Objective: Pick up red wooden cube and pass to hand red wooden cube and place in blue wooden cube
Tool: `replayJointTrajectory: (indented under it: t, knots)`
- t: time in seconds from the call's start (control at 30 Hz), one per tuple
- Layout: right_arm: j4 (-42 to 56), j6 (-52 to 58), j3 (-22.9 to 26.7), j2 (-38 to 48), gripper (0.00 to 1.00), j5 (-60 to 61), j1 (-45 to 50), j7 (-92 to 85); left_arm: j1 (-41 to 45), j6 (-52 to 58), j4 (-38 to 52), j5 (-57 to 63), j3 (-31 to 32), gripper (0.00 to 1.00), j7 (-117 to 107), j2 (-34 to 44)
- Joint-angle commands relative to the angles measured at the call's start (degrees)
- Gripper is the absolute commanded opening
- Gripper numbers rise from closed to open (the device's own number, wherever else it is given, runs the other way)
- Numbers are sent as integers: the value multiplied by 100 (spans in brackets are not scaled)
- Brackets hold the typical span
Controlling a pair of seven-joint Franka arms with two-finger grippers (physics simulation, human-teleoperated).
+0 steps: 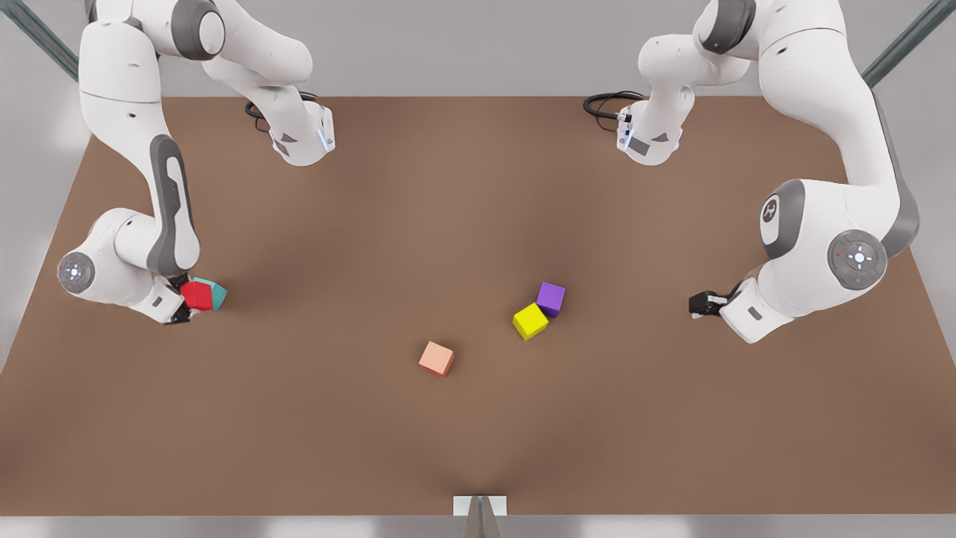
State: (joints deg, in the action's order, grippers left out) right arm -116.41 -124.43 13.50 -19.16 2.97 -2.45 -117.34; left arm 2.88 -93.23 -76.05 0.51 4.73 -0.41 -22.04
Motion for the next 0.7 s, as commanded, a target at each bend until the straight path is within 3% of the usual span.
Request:
replayJointTrajectory:
  t: [0.0,0.67]
  knots:
    - [-154,-600,3,96,74,-51,-1,-237,2,15,3,2,1,100,-249,7]
    - [-778,-784,21,149,77,-68,-343,-554,-244,68,-6,2,19,100,-231,16]
